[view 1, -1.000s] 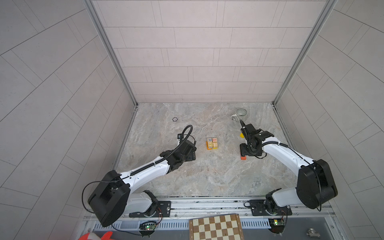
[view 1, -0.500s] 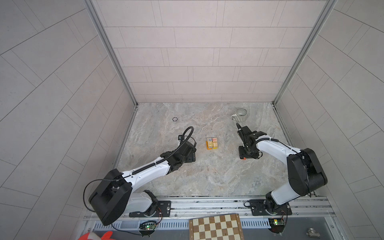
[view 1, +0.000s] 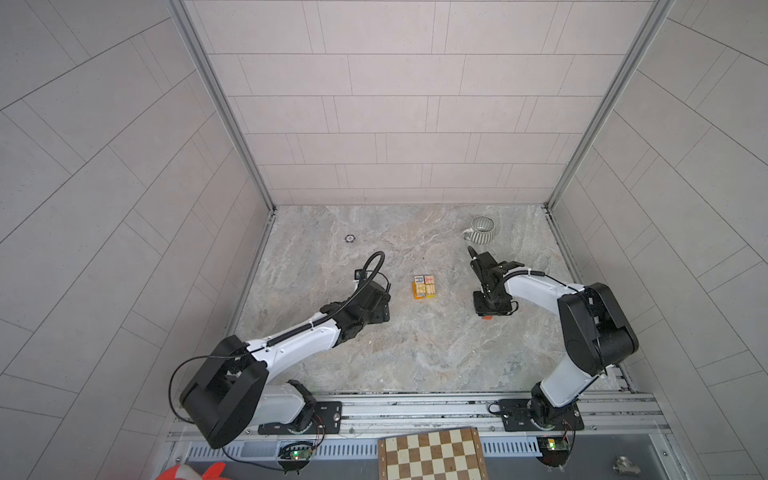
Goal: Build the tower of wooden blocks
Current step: 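Grasp the red-orange bar with the right gripper while the left arm draws back, then lift and carry the red-orange bar with the right gripper toward the blocks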
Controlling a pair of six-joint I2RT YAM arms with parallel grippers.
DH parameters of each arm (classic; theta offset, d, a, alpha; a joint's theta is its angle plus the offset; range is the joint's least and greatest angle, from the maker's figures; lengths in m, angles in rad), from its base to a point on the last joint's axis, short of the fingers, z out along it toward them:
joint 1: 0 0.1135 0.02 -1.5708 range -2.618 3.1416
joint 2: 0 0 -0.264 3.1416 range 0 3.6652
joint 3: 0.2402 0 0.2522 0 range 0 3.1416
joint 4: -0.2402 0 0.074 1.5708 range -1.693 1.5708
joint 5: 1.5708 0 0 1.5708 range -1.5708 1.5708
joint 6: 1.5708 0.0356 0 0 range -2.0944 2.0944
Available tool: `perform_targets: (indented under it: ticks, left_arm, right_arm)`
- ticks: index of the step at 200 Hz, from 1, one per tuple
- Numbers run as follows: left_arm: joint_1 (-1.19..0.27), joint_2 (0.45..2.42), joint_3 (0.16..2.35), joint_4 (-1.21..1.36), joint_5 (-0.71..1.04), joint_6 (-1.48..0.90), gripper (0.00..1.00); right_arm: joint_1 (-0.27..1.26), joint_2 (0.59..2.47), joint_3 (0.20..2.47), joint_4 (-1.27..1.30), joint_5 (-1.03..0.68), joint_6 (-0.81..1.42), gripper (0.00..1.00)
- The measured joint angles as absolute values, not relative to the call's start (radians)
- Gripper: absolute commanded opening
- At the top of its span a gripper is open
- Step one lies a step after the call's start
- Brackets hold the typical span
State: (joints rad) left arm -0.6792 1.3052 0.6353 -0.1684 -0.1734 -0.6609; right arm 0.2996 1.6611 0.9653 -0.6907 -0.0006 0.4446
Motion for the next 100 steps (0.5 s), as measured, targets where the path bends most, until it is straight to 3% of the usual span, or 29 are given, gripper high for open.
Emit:
perform_targets:
  ticks: [20, 51, 100]
  left_arm:
    - [-0.674, 1.314, 0.635, -0.169, -0.168, -0.661, 0.86]
    - [-0.673, 1.32, 0.635, -0.169, -0.16, -0.661, 0.86]
    - [-0.667, 1.32, 0.635, -0.169, -0.157, -0.661, 0.86]
  right_arm:
    - [0.296, 1.663, 0.968, -0.686, -0.004, 0.442, 0.29]
    - [0.295, 1.668, 0.975, -0.685, -0.007, 0.445, 0.25]
    - [0.294, 1.666, 0.976, -0.687, -0.011, 0.449, 0.24]
